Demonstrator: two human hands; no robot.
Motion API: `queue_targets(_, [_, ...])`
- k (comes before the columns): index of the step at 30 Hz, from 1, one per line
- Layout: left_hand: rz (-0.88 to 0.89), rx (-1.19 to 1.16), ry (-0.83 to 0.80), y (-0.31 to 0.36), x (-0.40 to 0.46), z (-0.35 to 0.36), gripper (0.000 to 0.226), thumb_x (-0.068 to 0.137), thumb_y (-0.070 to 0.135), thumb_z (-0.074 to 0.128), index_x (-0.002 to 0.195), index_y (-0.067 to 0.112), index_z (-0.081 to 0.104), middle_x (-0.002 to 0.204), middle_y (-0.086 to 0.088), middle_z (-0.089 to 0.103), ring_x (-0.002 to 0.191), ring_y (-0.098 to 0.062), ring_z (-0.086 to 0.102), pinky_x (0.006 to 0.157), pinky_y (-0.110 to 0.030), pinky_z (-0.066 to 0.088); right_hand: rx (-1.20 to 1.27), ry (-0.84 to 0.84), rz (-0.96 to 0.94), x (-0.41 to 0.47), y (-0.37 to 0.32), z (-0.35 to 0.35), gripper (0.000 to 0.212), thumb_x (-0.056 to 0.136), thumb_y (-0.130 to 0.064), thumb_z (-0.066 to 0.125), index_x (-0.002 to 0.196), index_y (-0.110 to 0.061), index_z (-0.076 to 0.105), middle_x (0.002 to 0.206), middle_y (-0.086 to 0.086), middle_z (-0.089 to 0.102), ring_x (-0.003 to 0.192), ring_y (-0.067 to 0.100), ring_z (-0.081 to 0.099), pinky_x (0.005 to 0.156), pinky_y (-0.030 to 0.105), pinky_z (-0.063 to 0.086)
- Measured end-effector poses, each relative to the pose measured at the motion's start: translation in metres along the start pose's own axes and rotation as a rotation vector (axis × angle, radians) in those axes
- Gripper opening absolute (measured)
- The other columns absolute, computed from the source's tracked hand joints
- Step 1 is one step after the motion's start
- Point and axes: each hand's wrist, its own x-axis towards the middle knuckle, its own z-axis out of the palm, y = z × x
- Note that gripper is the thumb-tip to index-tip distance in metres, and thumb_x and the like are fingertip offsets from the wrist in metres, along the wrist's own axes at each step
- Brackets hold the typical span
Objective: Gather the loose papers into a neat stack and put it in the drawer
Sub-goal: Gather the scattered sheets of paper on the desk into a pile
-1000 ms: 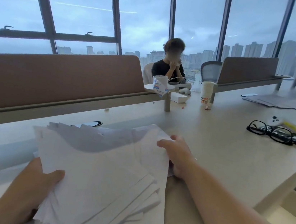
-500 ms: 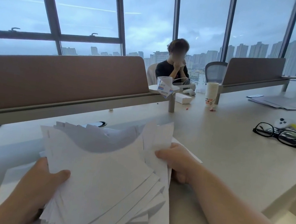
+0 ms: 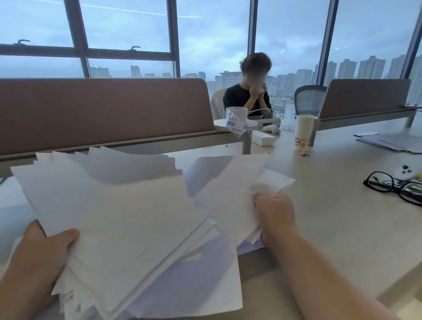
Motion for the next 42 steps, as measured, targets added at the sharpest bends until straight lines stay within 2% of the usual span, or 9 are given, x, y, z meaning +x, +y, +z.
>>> queue_targets(6, [0.016, 0.005, -0.005, 0.002, -0.005, 0.003, 0.030, 0.097, 0.006, 0.064, 0.127, 0.005, 0.056, 0.116, -0.018, 0.067, 0.082, -0.031, 0.060, 0.069, -0.040, 0.045, 0.062, 0.046, -0.022, 0.000, -0.002, -0.003, 0.019, 0.087, -0.002, 0.062, 0.098, -0.016, 0.071, 0.094, 0.002, 0.075, 0.091, 0.028, 0.072, 0.078, 0.038, 0.059])
queue_targets(9, [0.045, 0.065, -0.004, 0.001, -0.006, 0.004, 0.025, 0.097, 0.003, 0.063, 0.121, 0.002, 0.056, 0.109, -0.021, 0.066, 0.075, -0.029, 0.058, 0.062, -0.038, 0.041, 0.106, -0.110, 0.072, -0.009, -0.007, 0.000, 0.020, 0.085, 0.002, 0.071, 0.096, -0.015, 0.073, 0.092, 0.010, 0.078, 0.079, 0.027, 0.075, 0.066, 0.033, 0.060])
queue_targets(12, [0.062, 0.103, -0.003, 0.004, -0.010, 0.006, 0.023, 0.095, 0.004, 0.065, 0.116, 0.006, 0.056, 0.106, -0.020, 0.068, 0.080, -0.032, 0.062, 0.069, -0.042, 0.047, -0.152, -0.259, 0.082, -0.014, 0.000, 0.002, 0.021, 0.080, 0.004, 0.073, 0.089, -0.015, 0.074, 0.085, 0.010, 0.079, 0.070, 0.024, 0.076, 0.057, 0.031, 0.061])
queue_targets(17, [0.048, 0.134, -0.030, 0.008, -0.013, 0.008, 0.025, 0.093, 0.007, 0.065, 0.116, 0.010, 0.057, 0.102, -0.015, 0.069, 0.086, -0.035, 0.066, 0.078, -0.049, 0.055, -0.518, -0.119, -0.173, -0.006, 0.002, -0.002, 0.026, 0.082, 0.000, 0.058, 0.098, -0.011, 0.074, 0.087, 0.005, 0.074, 0.085, 0.029, 0.070, 0.067, 0.028, 0.053])
queue_targets(20, [0.038, 0.103, -0.032, 0.007, -0.010, 0.008, 0.024, 0.096, 0.007, 0.063, 0.118, 0.008, 0.055, 0.096, -0.010, 0.065, 0.080, -0.032, 0.063, 0.064, -0.040, 0.048, -0.353, 0.005, -0.244, 0.002, 0.000, -0.008, 0.022, 0.088, -0.001, 0.053, 0.088, -0.015, 0.070, 0.084, 0.005, 0.072, 0.082, 0.030, 0.068, 0.068, 0.032, 0.053])
queue_targets(23, [0.047, 0.101, -0.036, 0.005, -0.010, 0.007, 0.023, 0.097, 0.007, 0.062, 0.118, 0.007, 0.054, 0.095, -0.012, 0.064, 0.079, -0.032, 0.062, 0.064, -0.040, 0.046, -0.046, 0.107, -0.176, 0.005, 0.000, -0.008, 0.019, 0.086, -0.004, 0.055, 0.088, -0.017, 0.068, 0.085, 0.005, 0.075, 0.081, 0.031, 0.073, 0.070, 0.047, 0.062])
queue_targets(31, [0.027, 0.102, -0.035, 0.006, -0.013, 0.007, 0.023, 0.094, 0.008, 0.063, 0.115, 0.012, 0.056, 0.100, -0.012, 0.068, 0.086, -0.038, 0.067, 0.080, -0.053, 0.057, 0.252, 0.296, -0.218, 0.005, -0.009, -0.010, 0.013, 0.092, -0.009, 0.060, 0.086, -0.017, 0.068, 0.064, -0.012, 0.068, 0.062, 0.013, 0.061, 0.060, 0.027, 0.052])
queue_targets(37, [0.040, 0.066, -0.037, 0.002, -0.008, 0.007, 0.025, 0.097, 0.007, 0.061, 0.121, 0.011, 0.053, 0.103, -0.012, 0.064, 0.082, -0.031, 0.062, 0.070, -0.043, 0.049, 0.435, 0.317, -0.241, 0.004, -0.017, -0.010, 0.019, 0.097, -0.008, 0.059, 0.088, -0.022, 0.069, 0.073, -0.008, 0.071, 0.067, 0.016, 0.065, 0.071, 0.037, 0.058])
queue_targets(42, [0.052, 0.054, -0.055, -0.003, -0.003, 0.007, 0.025, 0.097, 0.004, 0.060, 0.121, 0.008, 0.053, 0.101, -0.012, 0.063, 0.077, -0.025, 0.059, 0.060, -0.036, 0.040, 0.472, 0.326, -0.252, 0.002, -0.021, -0.010, 0.020, 0.097, -0.011, 0.058, 0.085, -0.023, 0.068, 0.069, -0.009, 0.067, 0.061, 0.016, 0.058, 0.066, 0.035, 0.052])
